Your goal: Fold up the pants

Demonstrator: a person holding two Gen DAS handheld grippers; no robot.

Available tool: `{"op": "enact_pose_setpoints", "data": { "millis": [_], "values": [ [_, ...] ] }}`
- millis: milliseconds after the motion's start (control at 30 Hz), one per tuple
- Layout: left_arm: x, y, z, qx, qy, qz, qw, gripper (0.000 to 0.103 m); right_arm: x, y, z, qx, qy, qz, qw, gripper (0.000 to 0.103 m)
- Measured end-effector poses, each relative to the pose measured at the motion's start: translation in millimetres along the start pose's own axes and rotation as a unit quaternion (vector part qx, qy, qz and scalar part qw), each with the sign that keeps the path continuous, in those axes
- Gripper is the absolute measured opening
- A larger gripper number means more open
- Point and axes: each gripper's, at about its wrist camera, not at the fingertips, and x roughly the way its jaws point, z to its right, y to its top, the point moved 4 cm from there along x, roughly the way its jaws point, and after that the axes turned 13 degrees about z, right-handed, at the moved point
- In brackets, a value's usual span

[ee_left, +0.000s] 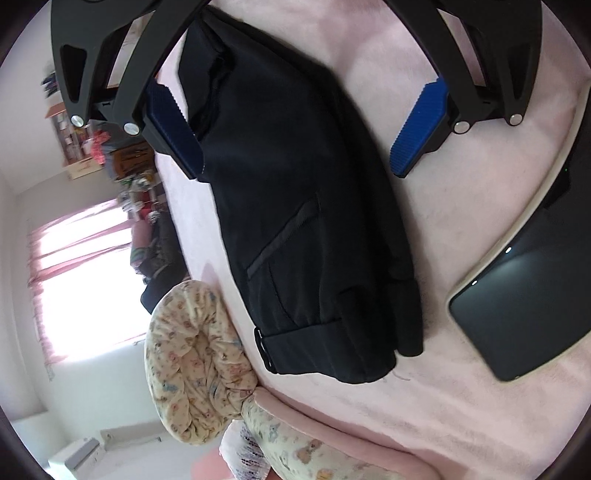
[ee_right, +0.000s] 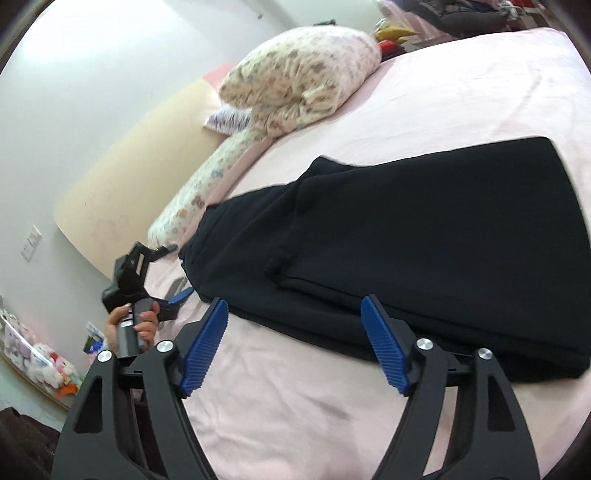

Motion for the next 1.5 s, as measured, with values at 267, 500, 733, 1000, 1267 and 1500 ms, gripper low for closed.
{"op": "enact_pose_setpoints", "data": {
  "millis": [267,500,733,1000,1267,1500],
  "values": [
    [10.2,-3.3,14.0,0.047,-0.023,0.034,0.9981,0.101,-16.5,-7.0,34.7,0.050,0.020,0.017,0.998,0.080],
    [12.0,3.1,4.8,-0.005,-0.050,0.056,0.9972,0.082,-14.3,-11.6,22.3,0.037,0.042,0.005,0.998,0.083],
    [11.3,7.3,-24.6,-0.089,-0.025,0.057,0.9941,0.029,-9.0,-22.3,22.3,0.045,0.045,-0.014,0.998,0.083],
    [1.7,-0.7,-14.7,-0.044,0.064,0.045,0.9960,0.050,-1.8,-24.9,20.3,0.046,0.046,-0.028,0.997,0.084],
    [10.4,-12.0,5.6,0.007,0.070,0.000,0.9975,0.087,2.0,-24.6,25.5,0.058,0.046,-0.029,0.997,0.085],
    [31.2,-10.2,12.2,-0.009,0.012,-0.003,0.9999,0.090,4.5,-26.7,26.1,0.059,0.046,-0.031,0.997,0.085]
  ]
}}
